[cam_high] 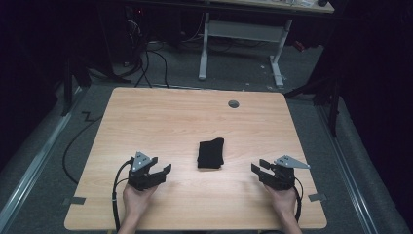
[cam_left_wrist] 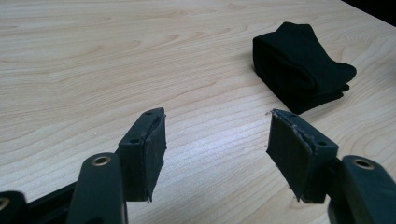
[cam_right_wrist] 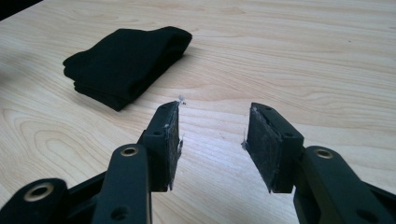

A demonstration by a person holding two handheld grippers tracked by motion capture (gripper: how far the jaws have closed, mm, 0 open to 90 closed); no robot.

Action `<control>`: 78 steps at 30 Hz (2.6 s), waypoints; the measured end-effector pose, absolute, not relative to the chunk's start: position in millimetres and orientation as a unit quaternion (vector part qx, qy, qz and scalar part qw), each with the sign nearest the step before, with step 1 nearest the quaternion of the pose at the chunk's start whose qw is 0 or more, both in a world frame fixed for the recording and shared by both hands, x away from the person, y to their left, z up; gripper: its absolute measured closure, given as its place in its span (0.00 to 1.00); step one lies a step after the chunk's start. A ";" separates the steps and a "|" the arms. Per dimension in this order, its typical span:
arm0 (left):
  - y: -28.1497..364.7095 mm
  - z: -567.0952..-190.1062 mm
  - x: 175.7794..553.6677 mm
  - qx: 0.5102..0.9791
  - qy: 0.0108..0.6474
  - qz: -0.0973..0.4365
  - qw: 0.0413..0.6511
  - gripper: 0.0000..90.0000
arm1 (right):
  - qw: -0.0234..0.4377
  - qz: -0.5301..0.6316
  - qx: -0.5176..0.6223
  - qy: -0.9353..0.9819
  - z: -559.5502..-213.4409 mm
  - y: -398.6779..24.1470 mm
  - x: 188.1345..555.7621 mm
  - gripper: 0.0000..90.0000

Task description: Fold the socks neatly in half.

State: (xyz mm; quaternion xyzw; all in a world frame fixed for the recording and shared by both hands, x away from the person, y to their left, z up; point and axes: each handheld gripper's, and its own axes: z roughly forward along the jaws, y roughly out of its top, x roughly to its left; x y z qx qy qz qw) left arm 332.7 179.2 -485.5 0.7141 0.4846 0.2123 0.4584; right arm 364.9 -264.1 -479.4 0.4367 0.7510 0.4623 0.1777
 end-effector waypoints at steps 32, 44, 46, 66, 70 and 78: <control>197.6 -498.8 339.0 0.708 0.517 0.209 0.434 0.38 | 0.192 0.431 0.475 0.743 -493.2 -291.4 364.9 0.58; 200.6 -505.5 342.7 0.715 0.524 0.219 0.408 0.38 | 0.220 0.393 0.480 0.753 -499.0 -295.2 366.9 0.55; 200.7 -506.1 343.1 0.715 0.525 0.220 0.406 0.38 | 0.223 0.387 0.483 0.753 -500.1 -295.1 366.8 0.55; 194.5 -509.6 348.3 0.736 0.526 0.229 0.358 0.36 | 0.231 0.345 0.491 0.766 -509.6 -294.4 372.5 0.49; 188.8 -510.0 348.0 0.745 0.519 0.244 0.340 0.33 | 0.231 0.343 0.494 0.765 -509.9 -294.7 373.3 0.44; 188.8 -510.1 347.8 0.746 0.518 0.243 0.341 0.32 | 0.231 0.342 0.496 0.764 -509.9 -294.7 373.1 0.43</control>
